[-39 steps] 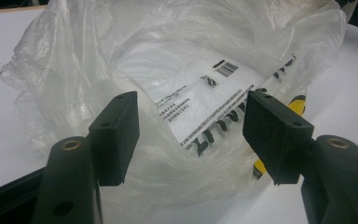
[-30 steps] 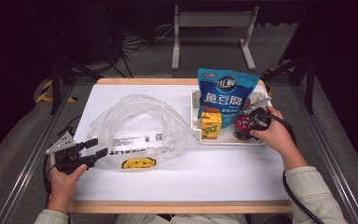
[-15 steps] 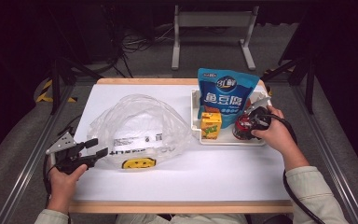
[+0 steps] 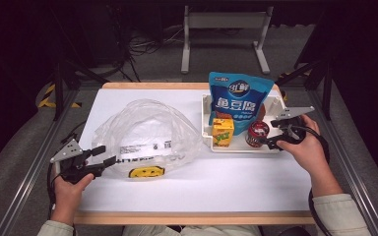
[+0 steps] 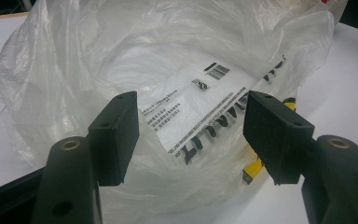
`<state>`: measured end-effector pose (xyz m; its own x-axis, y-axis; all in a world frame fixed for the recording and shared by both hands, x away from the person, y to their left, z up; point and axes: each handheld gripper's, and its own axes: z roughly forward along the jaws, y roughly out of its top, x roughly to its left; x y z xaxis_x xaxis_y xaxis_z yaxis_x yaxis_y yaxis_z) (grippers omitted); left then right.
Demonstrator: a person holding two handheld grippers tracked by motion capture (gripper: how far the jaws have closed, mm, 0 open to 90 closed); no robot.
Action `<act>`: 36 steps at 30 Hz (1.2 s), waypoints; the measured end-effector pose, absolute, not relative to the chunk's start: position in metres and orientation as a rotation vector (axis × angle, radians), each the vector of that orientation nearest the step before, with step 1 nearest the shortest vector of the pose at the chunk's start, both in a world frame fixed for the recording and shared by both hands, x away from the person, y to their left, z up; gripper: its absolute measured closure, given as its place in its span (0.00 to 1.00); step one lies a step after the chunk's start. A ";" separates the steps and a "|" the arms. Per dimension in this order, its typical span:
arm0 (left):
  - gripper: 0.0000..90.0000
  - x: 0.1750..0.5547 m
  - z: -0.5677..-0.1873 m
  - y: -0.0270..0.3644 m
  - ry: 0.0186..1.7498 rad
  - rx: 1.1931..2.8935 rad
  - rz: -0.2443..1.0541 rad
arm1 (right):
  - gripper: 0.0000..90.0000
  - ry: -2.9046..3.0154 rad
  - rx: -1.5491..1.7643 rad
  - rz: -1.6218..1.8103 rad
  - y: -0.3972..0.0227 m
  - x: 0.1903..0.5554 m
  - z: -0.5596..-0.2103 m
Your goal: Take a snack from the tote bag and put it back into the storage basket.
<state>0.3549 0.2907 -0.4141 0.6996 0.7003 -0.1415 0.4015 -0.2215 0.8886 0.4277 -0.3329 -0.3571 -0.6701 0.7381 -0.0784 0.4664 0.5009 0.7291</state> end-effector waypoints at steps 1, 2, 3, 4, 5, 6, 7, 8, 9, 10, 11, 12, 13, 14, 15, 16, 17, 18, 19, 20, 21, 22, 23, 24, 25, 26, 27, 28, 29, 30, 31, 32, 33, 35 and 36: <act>0.41 0.355 -0.414 0.291 0.862 1.844 0.353 | 0.16 2.360 0.992 1.002 -0.332 0.423 -0.357; 0.41 0.355 -0.414 0.291 0.865 1.842 0.351 | 0.16 2.352 0.981 1.032 -0.331 0.418 -0.357; 0.41 0.355 -0.414 0.291 0.861 1.845 0.355 | 0.16 2.351 0.976 1.050 -0.330 0.416 -0.357; 0.41 0.355 -0.414 0.290 0.863 1.843 0.351 | 0.15 2.347 0.966 1.074 -0.329 0.412 -0.358; 0.41 0.355 -0.414 0.290 0.861 1.842 0.352 | 0.16 2.340 0.950 1.103 -0.327 0.408 -0.359; 0.41 0.355 -0.414 0.290 0.861 1.842 0.352 | 0.15 2.333 0.936 1.130 -0.325 0.403 -0.360; 0.41 0.355 -0.414 0.290 0.861 1.840 0.353 | 0.15 2.333 0.936 1.130 -0.325 0.403 -0.360; 0.41 0.355 -0.413 0.291 0.859 1.844 0.356 | 0.15 2.326 0.926 1.159 -0.323 0.399 -0.362; 0.41 0.355 -0.413 0.291 0.859 1.843 0.355 | 0.15 2.320 0.918 1.181 -0.322 0.396 -0.363; 0.41 0.355 -0.413 0.291 0.859 1.841 0.356 | 0.15 2.316 0.910 1.203 -0.320 0.392 -0.365; 0.41 0.355 -0.413 0.291 0.858 1.842 0.356 | 0.15 2.316 0.901 1.213 -0.318 0.389 -0.367; 0.41 0.354 -0.413 0.291 0.860 1.841 0.356 | 0.15 2.318 0.895 1.222 -0.315 0.387 -0.369; 0.41 0.354 -0.413 0.291 0.861 1.841 0.354 | 0.15 2.320 0.889 1.233 -0.313 0.384 -0.372; 0.41 0.354 -0.413 0.291 0.862 1.840 0.354 | 0.15 2.323 0.883 1.247 -0.311 0.381 -0.374; 0.41 0.354 -0.413 0.291 0.862 1.840 0.353 | 0.15 2.328 0.877 1.255 -0.309 0.379 -0.376; 0.41 0.354 -0.413 0.291 0.862 1.841 0.353 | 0.15 2.334 0.866 1.270 -0.305 0.376 -0.380; 0.41 0.354 -0.414 0.291 0.864 1.840 0.351 | 0.15 2.340 0.861 1.280 -0.303 0.374 -0.382; 0.41 0.354 -0.414 0.291 0.864 1.840 0.351 | 0.15 2.344 0.859 1.287 -0.301 0.373 -0.384; 0.41 0.355 -0.414 0.291 0.863 1.837 0.351 | 0.15 2.347 0.853 1.295 -0.298 0.371 -0.387; 0.41 0.355 -0.414 0.291 0.863 1.839 0.352 | 0.15 2.342 0.848 1.305 -0.296 0.370 -0.389; 0.41 0.355 -0.414 0.292 0.862 1.838 0.354 | 0.15 2.332 0.845 1.324 -0.294 0.368 -0.390; 0.41 0.355 -0.414 0.292 0.863 1.836 0.353 | 0.15 2.308 0.837 1.354 -0.291 0.366 -0.393; 0.41 0.355 -0.414 0.292 0.859 1.837 0.357 | 0.15 2.301 0.831 1.379 -0.289 0.365 -0.398; 0.41 0.355 -0.414 0.292 0.859 1.837 0.357 | 0.15 2.301 0.831 1.379 -0.289 0.365 -0.398; 0.41 0.355 -0.414 0.292 0.859 1.837 0.357 | 0.16 2.306 0.818 1.382 -0.287 0.363 -0.401; 0.41 0.355 -0.414 0.292 0.860 1.838 0.355 | 0.16 2.313 0.811 1.384 -0.285 0.363 -0.405; 0.41 0.354 -0.414 0.291 0.863 1.837 0.350 | 0.15 2.322 0.810 1.387 -0.283 0.362 -0.408; 0.41 0.355 -0.414 0.291 0.861 1.837 0.351 | 0.16 2.331 0.812 1.391 -0.282 0.361 -0.410; 0.41 0.355 -0.414 0.291 0.860 1.838 0.350 | 0.16 2.336 0.808 1.386 -0.281 0.361 -0.413; 0.41 0.355 -0.414 0.291 0.860 1.838 0.350 | 0.15 2.345 0.805 1.383 -0.280 0.361 -0.415; 0.41 0.355 -0.414 0.291 0.860 1.837 0.350 | 0.15 2.354 0.798 1.378 -0.278 0.360 -0.418; 0.41 0.355 -0.414 0.291 0.860 1.837 0.350 | 0.16 2.354 0.787 1.384 -0.276 0.359 -0.422; 0.41 0.355 -0.414 0.291 0.860 1.837 0.349 | 0.16 2.343 0.782 1.397 -0.275 0.359 -0.424; 0.41 0.355 -0.414 0.290 0.860 1.844 0.350 | 0.16 2.298 0.780 1.422 -0.273 0.359 -0.432; 0.41 0.356 -0.414 0.290 0.856 1.846 0.354 | 0.16 2.295 0.780 1.398 -0.272 0.360 -0.436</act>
